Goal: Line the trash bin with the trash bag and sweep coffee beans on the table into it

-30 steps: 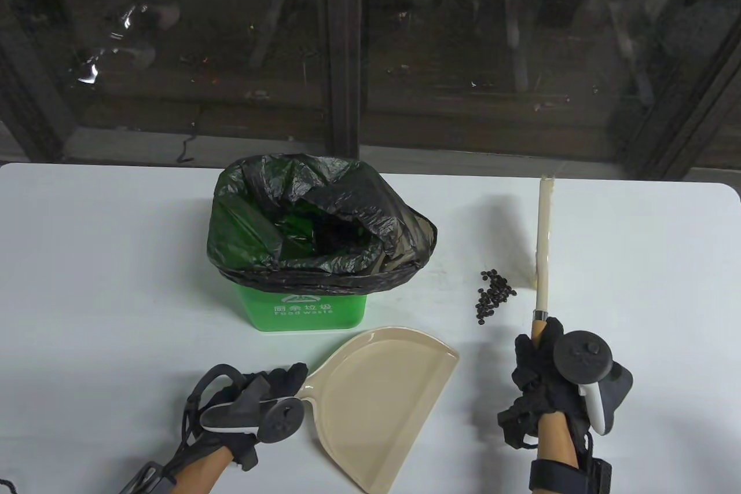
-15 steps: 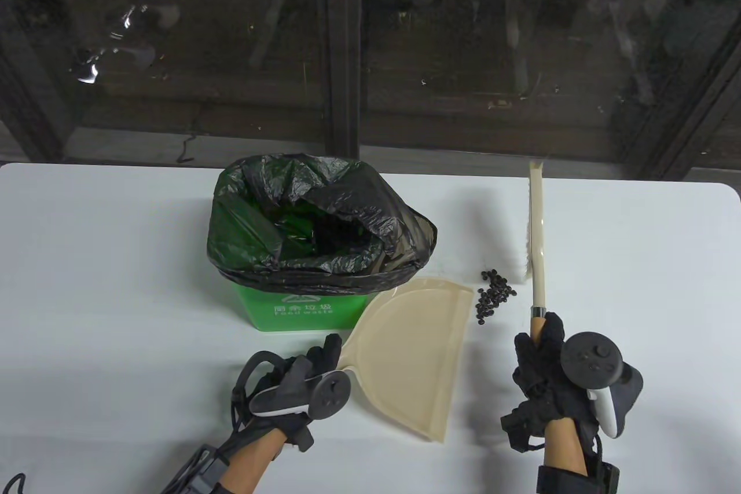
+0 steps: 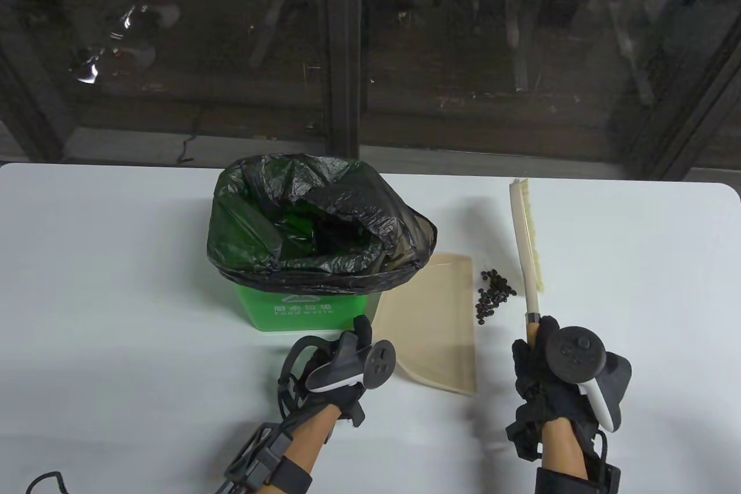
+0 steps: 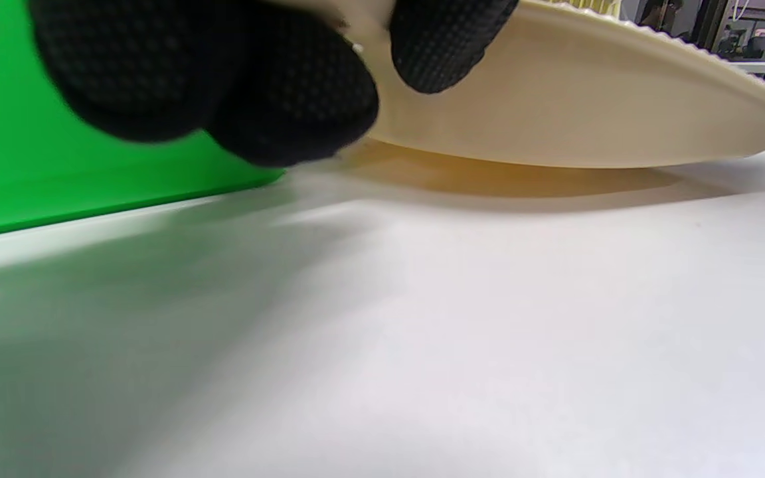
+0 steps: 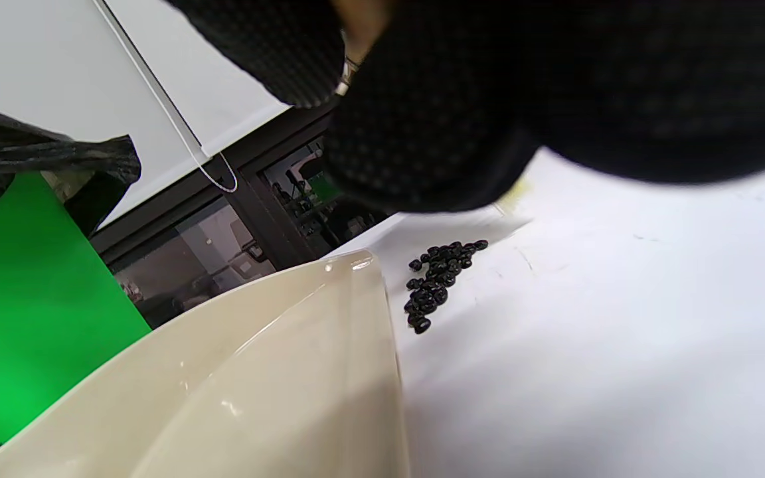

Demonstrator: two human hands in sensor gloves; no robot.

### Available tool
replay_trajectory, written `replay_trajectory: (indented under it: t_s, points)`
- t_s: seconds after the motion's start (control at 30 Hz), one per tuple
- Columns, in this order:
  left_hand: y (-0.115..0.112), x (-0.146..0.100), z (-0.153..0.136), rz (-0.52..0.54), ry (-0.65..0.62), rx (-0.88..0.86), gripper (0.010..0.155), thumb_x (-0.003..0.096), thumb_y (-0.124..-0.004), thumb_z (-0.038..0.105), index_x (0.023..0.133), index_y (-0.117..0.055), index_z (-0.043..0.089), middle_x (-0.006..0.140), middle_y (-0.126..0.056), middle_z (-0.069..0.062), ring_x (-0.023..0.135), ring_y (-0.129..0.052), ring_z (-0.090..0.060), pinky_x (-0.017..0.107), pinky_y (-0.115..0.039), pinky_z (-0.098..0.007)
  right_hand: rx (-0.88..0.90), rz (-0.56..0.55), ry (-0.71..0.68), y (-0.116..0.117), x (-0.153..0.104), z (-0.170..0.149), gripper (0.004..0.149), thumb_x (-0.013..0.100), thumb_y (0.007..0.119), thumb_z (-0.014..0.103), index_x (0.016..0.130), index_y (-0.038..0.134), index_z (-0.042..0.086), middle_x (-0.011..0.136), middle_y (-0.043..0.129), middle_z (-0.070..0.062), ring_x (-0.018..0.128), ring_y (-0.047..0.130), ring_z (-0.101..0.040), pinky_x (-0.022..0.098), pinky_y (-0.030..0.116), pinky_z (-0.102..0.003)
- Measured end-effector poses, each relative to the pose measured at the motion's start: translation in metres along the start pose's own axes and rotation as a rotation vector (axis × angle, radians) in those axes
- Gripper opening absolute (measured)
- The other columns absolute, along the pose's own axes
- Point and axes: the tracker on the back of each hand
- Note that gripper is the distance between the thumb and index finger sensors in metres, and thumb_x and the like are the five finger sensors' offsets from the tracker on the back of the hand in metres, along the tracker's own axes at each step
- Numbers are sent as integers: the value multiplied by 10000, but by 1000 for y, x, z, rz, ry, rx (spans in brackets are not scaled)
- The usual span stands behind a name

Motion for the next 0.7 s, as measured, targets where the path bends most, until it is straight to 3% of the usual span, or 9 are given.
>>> replay_trajectory:
  t_s: [0.47, 0.7]
  points:
    - [-3, 21, 11, -26, 39, 14, 682, 740, -617, 277, 1141, -348, -204, 886, -798, -226, 415, -997, -254, 340, -865, -417, -55, 190, 28, 9, 0, 8, 671, 554, 693, 275, 989, 381, -129, 630, 892, -204, 232, 995, -102, 67, 916, -293]
    - [-5, 24, 14, -24, 46, 3, 681, 743, -613, 273, 1139, -343, -211, 887, -794, -232, 415, -995, -258, 339, -864, -418, 133, 288, -17, 9, -4, 14, 684, 559, 672, 273, 984, 332, -141, 613, 896, -206, 221, 1004, -84, 51, 933, -271]
Point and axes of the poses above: the tracker on the back of each hand, its own z axis roughly to the thumb side, its own x axis roughly from the wrist to the fingertips, y = z × x
